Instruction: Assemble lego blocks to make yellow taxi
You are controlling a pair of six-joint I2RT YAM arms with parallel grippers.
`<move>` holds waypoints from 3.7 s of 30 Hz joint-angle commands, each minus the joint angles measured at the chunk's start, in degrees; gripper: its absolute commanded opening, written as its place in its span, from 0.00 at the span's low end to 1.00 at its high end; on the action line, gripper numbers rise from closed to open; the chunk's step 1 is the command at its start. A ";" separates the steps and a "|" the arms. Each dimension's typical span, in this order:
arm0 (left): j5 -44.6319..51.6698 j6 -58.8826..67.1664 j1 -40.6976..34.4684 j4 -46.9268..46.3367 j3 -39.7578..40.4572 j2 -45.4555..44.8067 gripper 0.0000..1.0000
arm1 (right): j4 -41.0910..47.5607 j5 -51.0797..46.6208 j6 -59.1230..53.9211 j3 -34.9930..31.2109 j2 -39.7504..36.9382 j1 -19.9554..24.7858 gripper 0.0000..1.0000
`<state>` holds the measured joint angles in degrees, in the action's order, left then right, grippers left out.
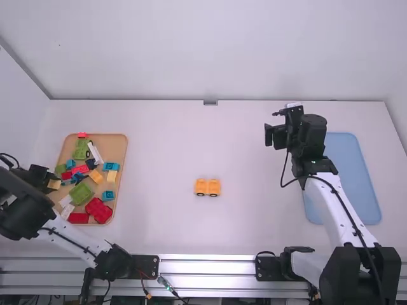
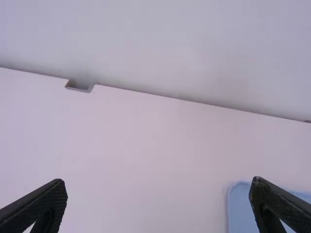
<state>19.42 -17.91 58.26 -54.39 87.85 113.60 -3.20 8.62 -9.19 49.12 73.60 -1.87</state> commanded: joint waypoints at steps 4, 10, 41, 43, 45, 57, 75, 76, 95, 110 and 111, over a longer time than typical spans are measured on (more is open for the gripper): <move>18.64 12.79 -2.99 4.02 -5.57 -14.27 0.02 | -2.47 11.26 0.42 1.86 0.24 0.00 0.99; 32.37 16.70 -11.28 21.18 -21.66 -30.36 0.02 | -7.58 25.64 2.95 1.86 0.76 -0.11 0.99; 61.99 -7.72 -61.00 119.34 -34.23 -15.63 0.02 | -64.46 68.63 38.75 9.73 27.12 -11.52 0.91; 62.18 -9.46 -62.05 121.61 -33.75 -15.34 0.02 | -63.01 66.90 36.48 9.73 27.15 -12.26 0.91; 62.01 -9.70 -62.82 122.57 -33.62 -15.34 0.02 | -61.70 65.88 35.01 9.73 27.15 -12.72 0.89; 61.61 -9.31 -64.19 121.87 -33.48 -15.34 0.02 | -62.42 64.11 34.69 9.75 27.12 -14.49 0.75; 62.27 -9.31 -64.28 122.18 -33.48 -15.34 0.02 | -62.38 63.21 34.64 9.75 27.12 -15.76 0.47; 62.29 -9.31 -64.28 122.20 -33.48 -15.34 0.02 | -62.36 62.88 34.67 9.75 27.12 -15.78 0.45; 62.23 -9.35 -64.28 122.33 -33.48 -15.34 0.02 | -62.36 63.10 34.69 9.73 27.15 -16.09 0.31; 62.20 -9.14 -62.01 117.92 -33.48 -15.34 0.99 | -57.44 60.08 34.03 9.75 27.12 -12.15 0.08; 62.25 -7.91 -61.16 115.80 -33.48 -15.34 0.99 | -54.23 57.48 32.13 9.75 27.12 -11.10 0.08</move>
<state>81.84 -27.22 -4.69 62.61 53.01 98.19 -59.83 70.06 24.86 57.43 100.27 -15.51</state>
